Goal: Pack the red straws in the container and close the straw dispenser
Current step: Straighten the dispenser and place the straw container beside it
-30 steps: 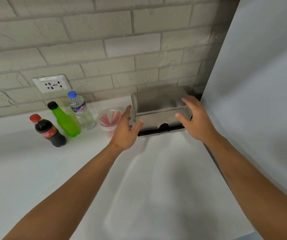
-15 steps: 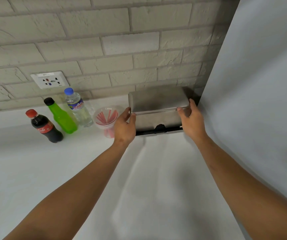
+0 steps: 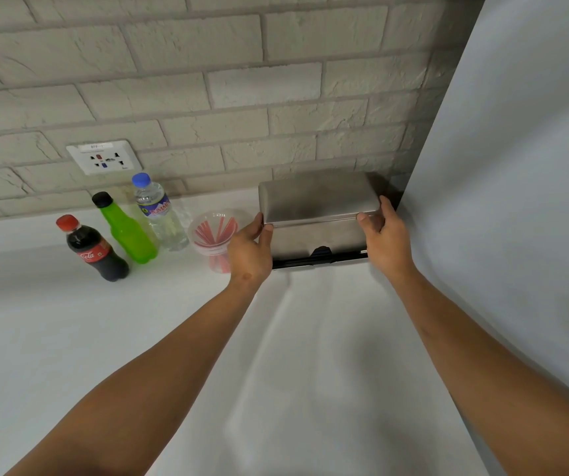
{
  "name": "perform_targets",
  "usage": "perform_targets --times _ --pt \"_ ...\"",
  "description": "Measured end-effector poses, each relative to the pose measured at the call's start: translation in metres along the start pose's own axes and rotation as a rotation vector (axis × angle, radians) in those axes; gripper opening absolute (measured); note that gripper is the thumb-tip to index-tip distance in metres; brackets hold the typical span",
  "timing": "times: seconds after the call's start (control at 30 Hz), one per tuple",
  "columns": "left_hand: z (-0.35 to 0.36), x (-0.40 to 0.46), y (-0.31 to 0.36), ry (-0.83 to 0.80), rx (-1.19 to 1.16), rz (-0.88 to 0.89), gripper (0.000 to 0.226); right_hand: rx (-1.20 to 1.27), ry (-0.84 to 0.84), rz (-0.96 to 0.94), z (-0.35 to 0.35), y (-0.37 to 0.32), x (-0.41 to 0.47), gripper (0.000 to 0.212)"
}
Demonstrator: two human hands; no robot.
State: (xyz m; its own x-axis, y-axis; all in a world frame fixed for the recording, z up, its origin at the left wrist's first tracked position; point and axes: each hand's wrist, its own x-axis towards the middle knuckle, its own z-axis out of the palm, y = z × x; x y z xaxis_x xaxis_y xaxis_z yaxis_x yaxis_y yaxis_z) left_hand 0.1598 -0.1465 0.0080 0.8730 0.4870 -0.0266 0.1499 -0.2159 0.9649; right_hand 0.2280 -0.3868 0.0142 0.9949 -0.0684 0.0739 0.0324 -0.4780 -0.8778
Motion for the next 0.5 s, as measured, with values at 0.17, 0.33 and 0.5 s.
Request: perform_targets --times 0.17,0.33,0.5 --pt "0.0 -0.001 0.001 -0.025 -0.006 0.006 0.045 -0.017 0.003 -0.002 0.0 0.0 0.001 0.067" --pt "-0.003 -0.004 0.005 -0.036 0.034 0.026 0.047 -0.002 -0.006 0.022 0.0 -0.002 -0.002 0.071" --pt "-0.026 -0.006 -0.001 -0.058 0.126 0.074 0.053 -0.104 0.1 -0.084 0.015 -0.019 -0.022 0.077"
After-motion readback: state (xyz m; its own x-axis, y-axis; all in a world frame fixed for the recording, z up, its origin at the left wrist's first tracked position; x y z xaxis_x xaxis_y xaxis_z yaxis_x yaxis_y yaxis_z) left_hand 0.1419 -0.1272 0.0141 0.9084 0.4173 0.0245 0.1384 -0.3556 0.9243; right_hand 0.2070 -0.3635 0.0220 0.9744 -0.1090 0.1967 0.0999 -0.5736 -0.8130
